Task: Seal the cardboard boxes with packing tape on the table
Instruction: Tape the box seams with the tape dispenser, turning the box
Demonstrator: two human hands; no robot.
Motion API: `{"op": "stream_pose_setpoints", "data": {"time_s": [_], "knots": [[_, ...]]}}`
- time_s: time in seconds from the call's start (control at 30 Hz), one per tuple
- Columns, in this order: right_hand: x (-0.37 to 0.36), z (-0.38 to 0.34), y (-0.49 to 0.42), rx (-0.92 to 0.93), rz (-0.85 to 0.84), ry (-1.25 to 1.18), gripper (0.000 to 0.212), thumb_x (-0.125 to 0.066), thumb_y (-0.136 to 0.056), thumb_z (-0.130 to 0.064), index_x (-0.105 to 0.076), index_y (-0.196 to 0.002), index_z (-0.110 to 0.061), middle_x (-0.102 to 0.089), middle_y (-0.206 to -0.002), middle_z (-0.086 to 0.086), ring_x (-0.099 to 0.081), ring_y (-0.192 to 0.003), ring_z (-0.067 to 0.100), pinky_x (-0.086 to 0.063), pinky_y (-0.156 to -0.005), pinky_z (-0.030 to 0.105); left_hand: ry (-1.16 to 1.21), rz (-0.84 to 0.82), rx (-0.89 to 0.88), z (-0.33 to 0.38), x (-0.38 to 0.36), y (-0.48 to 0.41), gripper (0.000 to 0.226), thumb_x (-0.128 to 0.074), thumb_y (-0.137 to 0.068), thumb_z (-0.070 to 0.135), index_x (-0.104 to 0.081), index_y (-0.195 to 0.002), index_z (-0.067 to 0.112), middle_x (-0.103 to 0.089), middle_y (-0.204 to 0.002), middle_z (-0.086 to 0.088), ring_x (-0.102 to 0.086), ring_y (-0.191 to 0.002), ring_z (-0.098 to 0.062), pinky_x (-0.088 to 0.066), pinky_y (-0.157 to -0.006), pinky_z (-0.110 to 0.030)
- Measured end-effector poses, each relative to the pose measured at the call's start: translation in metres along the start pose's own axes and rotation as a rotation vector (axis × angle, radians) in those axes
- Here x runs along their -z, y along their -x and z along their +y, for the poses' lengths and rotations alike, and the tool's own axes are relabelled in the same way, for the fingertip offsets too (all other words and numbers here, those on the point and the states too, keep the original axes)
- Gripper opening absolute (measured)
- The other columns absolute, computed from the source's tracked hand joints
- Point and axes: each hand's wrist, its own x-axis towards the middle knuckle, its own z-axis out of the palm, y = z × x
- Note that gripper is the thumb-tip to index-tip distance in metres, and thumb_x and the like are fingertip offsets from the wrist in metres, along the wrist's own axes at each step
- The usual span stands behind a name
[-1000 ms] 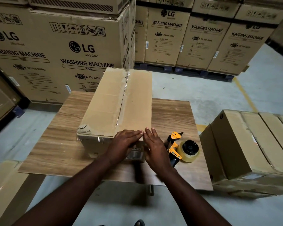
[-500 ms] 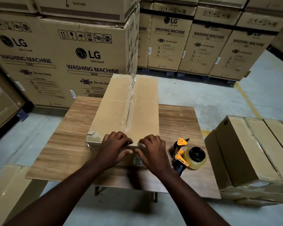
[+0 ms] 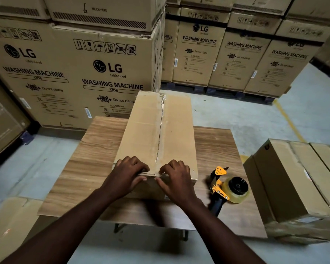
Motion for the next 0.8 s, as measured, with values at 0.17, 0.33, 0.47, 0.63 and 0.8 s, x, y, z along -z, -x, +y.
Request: {"op": "stream_pose_setpoints", "data": {"time_s": [0.17, 0.33, 0.47, 0.63, 0.8], "knots": [[-0.004, 0.002, 0.003, -0.049, -0.05, 0.032, 0.033, -0.078, -0.072, -0.025, -0.061, -0.1, -0.03, -0.054, -0.101, -0.007, -0.052, -0.095, 0.023, -0.039, -0.075, 0.036, -0.009, -0.127, 0.025, -0.004, 0.009, 0.005, 0.055, -0.08, -0.078, 0.033, -0.055, -0.127, 0.042, -0.051, -0.114, 0.016, -0.045, -0.107, -0.008, -0.039, -0.089, -0.036], [-0.005, -0.024, -0.012, 0.004, -0.065, -0.045, 0.025, -0.059, -0.087, -0.05, -0.063, -0.097, -0.028, -0.06, -0.097, -0.005, -0.053, -0.093, 0.02, -0.038, -0.076, 0.036, 0.017, -0.093, 0.039, -0.019, 0.02, -0.001, 0.035, -0.057, -0.083, 0.063, -0.059, -0.111, 0.041, -0.054, -0.103, 0.017, -0.052, -0.1, -0.009, -0.041, -0.085, -0.036], [-0.016, -0.02, -0.007, -0.035, -0.025, -0.069, 0.019, -0.074, -0.083, -0.038, -0.065, -0.098, -0.029, -0.058, -0.098, -0.006, -0.053, -0.093, 0.021, -0.034, -0.076, 0.033, 0.081, -0.103, 0.013, -0.043, 0.02, 0.011, 0.039, -0.075, -0.085, 0.036, -0.058, -0.12, 0.04, -0.052, -0.109, 0.018, -0.048, -0.102, -0.005, -0.037, -0.086, -0.027], [-0.015, -0.041, -0.017, -0.039, -0.055, -0.115, 0.024, -0.067, -0.084, -0.047, -0.065, -0.099, -0.028, -0.061, -0.101, -0.005, -0.051, -0.098, 0.019, -0.037, -0.079, 0.036, 0.135, -0.071, -0.004, -0.045, 0.025, 0.014, 0.038, -0.077, -0.082, 0.044, -0.061, -0.117, 0.04, -0.052, -0.106, 0.022, -0.046, -0.101, -0.001, -0.037, -0.086, -0.022], [-0.023, -0.05, -0.021, -0.038, -0.08, -0.147, 0.015, -0.073, -0.083, -0.031, -0.068, -0.098, -0.029, -0.061, -0.098, -0.006, -0.055, -0.097, 0.022, -0.038, -0.08, 0.036, 0.171, -0.014, 0.057, -0.055, 0.024, 0.023, 0.038, -0.081, -0.08, 0.029, -0.064, -0.113, 0.038, -0.052, -0.105, 0.021, -0.047, -0.102, -0.003, -0.044, -0.085, -0.026]]}}
